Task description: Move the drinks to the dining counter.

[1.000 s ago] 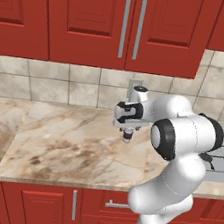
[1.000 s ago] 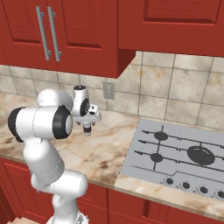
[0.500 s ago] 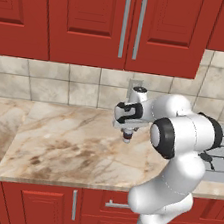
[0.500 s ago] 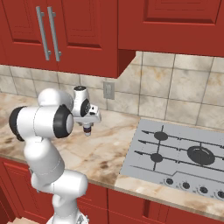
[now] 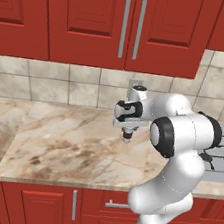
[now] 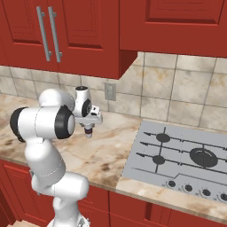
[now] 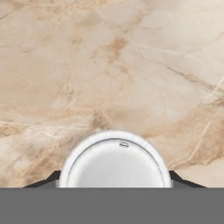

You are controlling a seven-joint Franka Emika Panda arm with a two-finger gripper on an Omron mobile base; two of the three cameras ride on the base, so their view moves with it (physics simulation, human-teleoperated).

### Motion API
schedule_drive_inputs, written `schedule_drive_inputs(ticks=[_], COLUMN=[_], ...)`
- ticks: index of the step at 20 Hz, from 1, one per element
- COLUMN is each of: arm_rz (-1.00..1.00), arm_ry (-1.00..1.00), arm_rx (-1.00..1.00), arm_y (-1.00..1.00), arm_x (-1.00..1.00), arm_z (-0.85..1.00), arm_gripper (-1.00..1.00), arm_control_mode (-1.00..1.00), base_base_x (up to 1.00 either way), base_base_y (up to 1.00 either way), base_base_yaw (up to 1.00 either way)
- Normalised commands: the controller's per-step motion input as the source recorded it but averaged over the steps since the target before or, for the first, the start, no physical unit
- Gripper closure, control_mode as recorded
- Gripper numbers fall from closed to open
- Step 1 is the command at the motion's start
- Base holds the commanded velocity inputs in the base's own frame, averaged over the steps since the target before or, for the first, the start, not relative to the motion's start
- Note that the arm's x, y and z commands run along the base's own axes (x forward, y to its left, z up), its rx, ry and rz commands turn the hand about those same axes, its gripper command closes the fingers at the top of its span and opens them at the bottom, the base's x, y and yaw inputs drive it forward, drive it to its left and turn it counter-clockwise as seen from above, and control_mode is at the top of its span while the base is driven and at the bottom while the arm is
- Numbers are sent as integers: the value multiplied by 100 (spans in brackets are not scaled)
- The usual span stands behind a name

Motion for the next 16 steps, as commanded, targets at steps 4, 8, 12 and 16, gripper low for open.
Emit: schedule_drive_inputs(ticks=[4, 8, 12, 16], arm_rz=[0, 0, 0, 0], arm_ry=[0, 0, -2, -4], arm_rx=[0, 0, 0, 0], arm_y=[0, 0, 0, 0], arm_x=[0, 0, -2, -10], arm_z=[0, 0, 0, 0], arm_gripper=[100, 100, 100, 100], arm_control_mode=[-100, -100, -100, -100], base_base_x=[0, 0, 0, 0], base_base_y=[0, 0, 0, 0], base_base_yaw=[0, 0, 0, 0])
